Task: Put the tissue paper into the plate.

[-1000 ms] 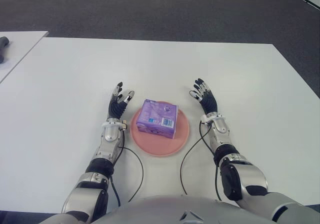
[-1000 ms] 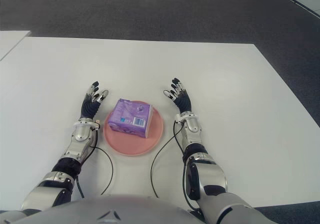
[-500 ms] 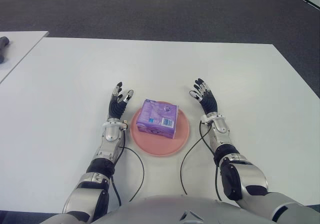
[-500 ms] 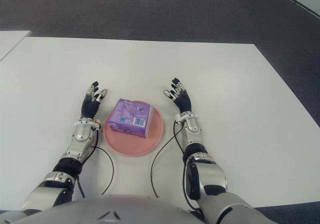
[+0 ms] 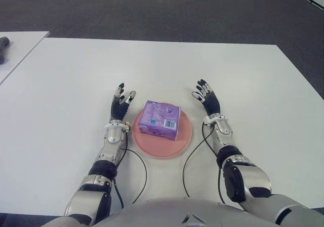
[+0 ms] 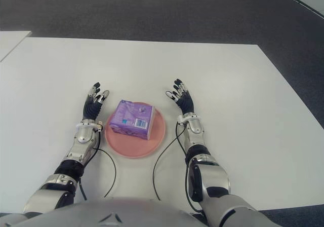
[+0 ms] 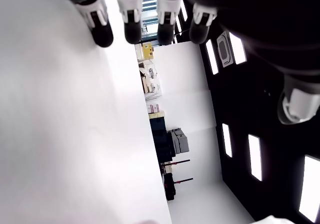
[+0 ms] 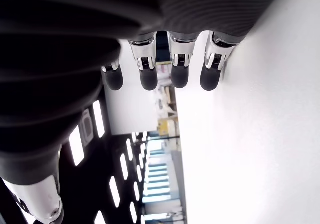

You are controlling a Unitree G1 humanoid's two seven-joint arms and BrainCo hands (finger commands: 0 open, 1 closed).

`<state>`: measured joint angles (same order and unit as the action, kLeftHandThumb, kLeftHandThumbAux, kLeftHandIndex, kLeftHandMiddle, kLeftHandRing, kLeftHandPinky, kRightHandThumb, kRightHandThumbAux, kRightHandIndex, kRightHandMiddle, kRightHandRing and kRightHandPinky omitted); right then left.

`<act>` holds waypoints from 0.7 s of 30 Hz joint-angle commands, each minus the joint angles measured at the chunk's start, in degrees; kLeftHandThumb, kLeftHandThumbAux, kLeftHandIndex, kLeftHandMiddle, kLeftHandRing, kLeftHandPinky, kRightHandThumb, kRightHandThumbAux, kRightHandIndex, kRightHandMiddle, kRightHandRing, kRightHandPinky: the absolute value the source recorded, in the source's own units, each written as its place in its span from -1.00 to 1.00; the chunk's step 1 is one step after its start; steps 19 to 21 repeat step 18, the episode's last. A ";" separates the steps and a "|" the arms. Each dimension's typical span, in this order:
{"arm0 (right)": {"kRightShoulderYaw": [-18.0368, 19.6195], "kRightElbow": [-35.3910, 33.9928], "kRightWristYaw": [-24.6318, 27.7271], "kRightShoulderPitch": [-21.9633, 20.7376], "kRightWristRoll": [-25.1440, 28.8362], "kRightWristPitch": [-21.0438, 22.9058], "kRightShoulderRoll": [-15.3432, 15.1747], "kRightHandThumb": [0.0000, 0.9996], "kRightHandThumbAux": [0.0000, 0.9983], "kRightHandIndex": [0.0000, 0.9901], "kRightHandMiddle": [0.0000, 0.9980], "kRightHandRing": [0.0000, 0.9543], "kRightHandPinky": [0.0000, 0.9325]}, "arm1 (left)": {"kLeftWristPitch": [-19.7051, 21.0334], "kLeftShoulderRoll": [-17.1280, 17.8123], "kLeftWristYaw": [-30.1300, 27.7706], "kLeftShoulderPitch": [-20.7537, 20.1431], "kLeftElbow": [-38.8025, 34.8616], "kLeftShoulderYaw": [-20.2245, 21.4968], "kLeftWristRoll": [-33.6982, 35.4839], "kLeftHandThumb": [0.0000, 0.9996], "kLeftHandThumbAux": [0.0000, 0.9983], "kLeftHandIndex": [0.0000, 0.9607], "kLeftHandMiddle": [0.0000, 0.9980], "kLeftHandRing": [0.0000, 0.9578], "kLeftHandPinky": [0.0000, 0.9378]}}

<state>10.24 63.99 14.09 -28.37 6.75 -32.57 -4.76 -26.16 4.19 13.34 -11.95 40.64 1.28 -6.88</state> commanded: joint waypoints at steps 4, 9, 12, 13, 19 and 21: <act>0.14 3.47 -0.26 3.30 -0.21 4.16 0.33 -0.80 0.42 -1.00 -1.00 -1.00 -1.00 | 0.39 -0.63 -0.34 2.15 -0.06 -0.67 -0.68 -1.00 -0.18 -1.00 -1.00 -1.00 -1.00; 0.10 3.27 -0.25 3.51 -0.22 4.01 0.41 -0.80 0.42 -1.00 -1.00 -1.00 -1.00 | -0.72 -0.73 -0.64 2.61 -0.61 -0.70 -0.63 -1.00 -0.17 -1.00 -1.00 -1.00 -1.00; 0.07 3.13 -0.23 3.67 -0.22 3.92 0.45 -0.80 0.42 -1.00 -1.00 -1.00 -1.00 | -1.31 -0.82 -0.56 2.93 -1.05 -0.79 -0.77 -1.00 -0.16 -1.00 -1.00 -1.00 -1.00; 0.06 3.08 -0.22 3.72 -0.22 3.89 0.46 -0.80 0.42 -1.00 -1.00 -1.00 -1.00 | -1.46 -0.84 -0.54 3.05 -1.22 -0.83 -0.82 -1.00 -0.15 -1.00 -1.00 -1.00 -1.00; -0.03 2.71 -0.26 4.03 -0.26 3.74 0.60 -0.80 0.42 -1.00 -1.00 -1.00 -1.00 | -3.22 -1.40 -0.57 3.96 -2.62 -1.30 -1.03 -1.00 -0.14 -1.00 -1.00 -1.00 -1.00; -0.03 2.71 -0.26 4.03 -0.26 3.74 0.60 -0.80 0.42 -1.00 -1.00 -1.00 -1.00 | -3.22 -1.40 -0.57 3.96 -2.62 -1.30 -1.03 -1.00 -0.14 -1.00 -1.00 -1.00 -1.00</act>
